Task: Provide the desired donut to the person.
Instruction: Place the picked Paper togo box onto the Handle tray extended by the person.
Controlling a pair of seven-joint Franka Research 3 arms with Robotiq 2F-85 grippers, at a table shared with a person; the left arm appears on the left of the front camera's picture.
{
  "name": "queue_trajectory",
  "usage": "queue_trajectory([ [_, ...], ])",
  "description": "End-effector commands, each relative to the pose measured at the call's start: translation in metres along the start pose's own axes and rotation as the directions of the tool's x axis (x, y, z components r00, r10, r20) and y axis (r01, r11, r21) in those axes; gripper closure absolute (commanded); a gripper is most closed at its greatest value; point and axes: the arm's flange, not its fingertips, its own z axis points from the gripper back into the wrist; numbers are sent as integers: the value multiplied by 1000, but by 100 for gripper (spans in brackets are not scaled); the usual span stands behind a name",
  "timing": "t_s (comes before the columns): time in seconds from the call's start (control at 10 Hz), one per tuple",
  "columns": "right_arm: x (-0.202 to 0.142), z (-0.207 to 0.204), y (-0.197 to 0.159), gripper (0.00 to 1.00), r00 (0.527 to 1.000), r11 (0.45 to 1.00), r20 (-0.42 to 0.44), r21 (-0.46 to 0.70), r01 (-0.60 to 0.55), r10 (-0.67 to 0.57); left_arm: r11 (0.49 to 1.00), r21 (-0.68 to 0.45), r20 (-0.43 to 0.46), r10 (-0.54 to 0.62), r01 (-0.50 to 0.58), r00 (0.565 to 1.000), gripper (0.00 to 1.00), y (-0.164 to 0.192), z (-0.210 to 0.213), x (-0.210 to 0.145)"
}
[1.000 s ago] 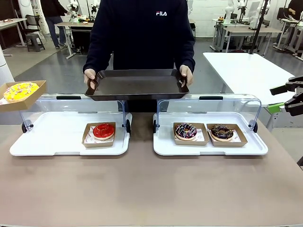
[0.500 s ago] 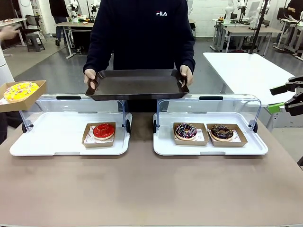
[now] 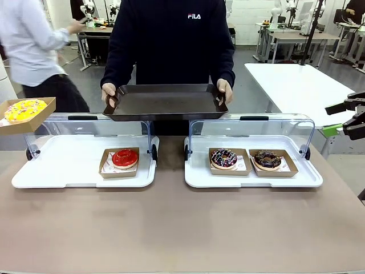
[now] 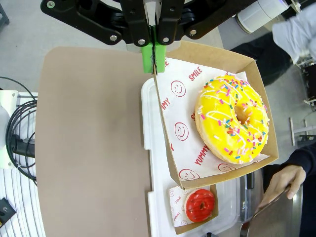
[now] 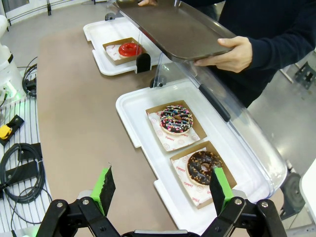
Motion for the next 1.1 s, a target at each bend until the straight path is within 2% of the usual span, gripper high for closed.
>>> queue_trajectory([
  [0.0,0,-2,-2,0,999,1000,30,5,-10,10,1000,2,-22,9,-8,1000,100,1,1,0],
  [1.0,0,-2,-2,0,999,1000,30,5,-10,10,1000,2,-22,9,-8,1000,100,1,1,0],
])
